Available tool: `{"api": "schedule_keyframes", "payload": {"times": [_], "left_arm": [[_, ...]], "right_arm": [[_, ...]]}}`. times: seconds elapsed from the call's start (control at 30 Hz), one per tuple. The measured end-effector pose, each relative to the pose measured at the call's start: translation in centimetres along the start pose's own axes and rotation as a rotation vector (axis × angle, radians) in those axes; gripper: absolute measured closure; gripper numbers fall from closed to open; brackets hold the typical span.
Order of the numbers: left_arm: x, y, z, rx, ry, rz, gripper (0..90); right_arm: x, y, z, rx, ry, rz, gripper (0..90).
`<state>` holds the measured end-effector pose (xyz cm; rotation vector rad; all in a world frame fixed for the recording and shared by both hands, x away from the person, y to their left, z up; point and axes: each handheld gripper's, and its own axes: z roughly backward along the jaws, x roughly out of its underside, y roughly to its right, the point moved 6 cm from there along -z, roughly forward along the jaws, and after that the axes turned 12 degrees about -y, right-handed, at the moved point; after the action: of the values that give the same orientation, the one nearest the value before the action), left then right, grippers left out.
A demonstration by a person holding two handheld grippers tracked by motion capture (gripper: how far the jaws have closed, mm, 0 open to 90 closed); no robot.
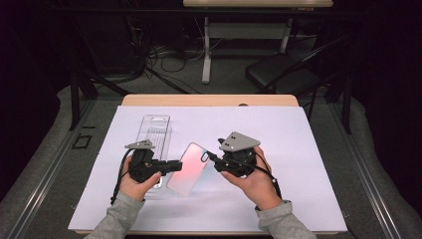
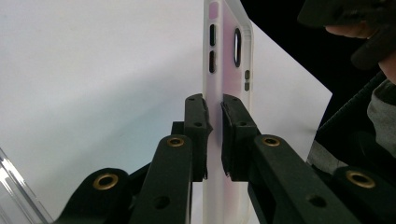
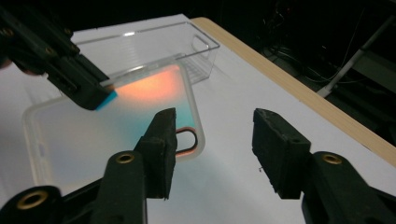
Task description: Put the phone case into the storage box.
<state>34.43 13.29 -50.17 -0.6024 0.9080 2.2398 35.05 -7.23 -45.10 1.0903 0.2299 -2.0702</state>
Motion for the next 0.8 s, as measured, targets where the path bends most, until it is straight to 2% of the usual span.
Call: {"api": "schedule_keyframes", "payload": {"times": [0.07,0.1,0.23,0.27,0.3,0.37,0.4,0.43,0.53,0.67,0.8], "left_arm": [[0.0,0.0,0.1,-0.004,0.005,0.003,82.1],[0.0,-0.1,0.2,-0.003,0.006,0.002,82.1],[-0.1,-0.1,0.4,-0.005,0.018,0.002,82.1],[-0.1,-0.1,0.4,-0.006,0.02,0.003,82.1],[-0.1,-0.1,0.5,-0.007,0.024,0.001,82.1],[-0.1,-0.1,0.6,-0.007,0.028,0.003,82.1],[-0.1,-0.1,0.6,-0.006,0.029,0.001,82.1],[-0.2,-0.2,0.7,-0.008,0.031,0.001,82.1],[-0.2,-0.2,0.8,-0.008,0.036,-0.001,82.1],[-0.2,-0.3,1.1,-0.017,0.046,0.0,82.1],[-0.3,-0.4,1.4,-0.022,0.057,0.0,82.1]], "right_arm": [[-0.1,0.3,0.0,0.002,0.009,-0.014,44.7],[-0.1,0.7,0.1,-0.02,0.023,-0.047,44.0],[0.1,1.1,0.0,-0.029,0.017,-0.079,42.2],[0.3,1.3,-0.2,-0.046,0.012,-0.114,42.2],[0.3,1.3,-0.2,-0.046,0.012,-0.114,42.2],[0.6,1.3,-0.3,-0.074,0.011,-0.163,41.4],[0.8,1.4,-0.5,-0.075,0.007,-0.168,36.9],[0.8,1.4,-0.5,-0.075,0.007,-0.168,36.9],[1.0,1.5,-0.8,-0.053,-0.002,-0.168,28.6],[1.3,1.6,-0.9,-0.058,0.013,-0.177,25.9],[1.8,1.3,-1.2,-0.115,0.011,-0.216,22.3]]}}
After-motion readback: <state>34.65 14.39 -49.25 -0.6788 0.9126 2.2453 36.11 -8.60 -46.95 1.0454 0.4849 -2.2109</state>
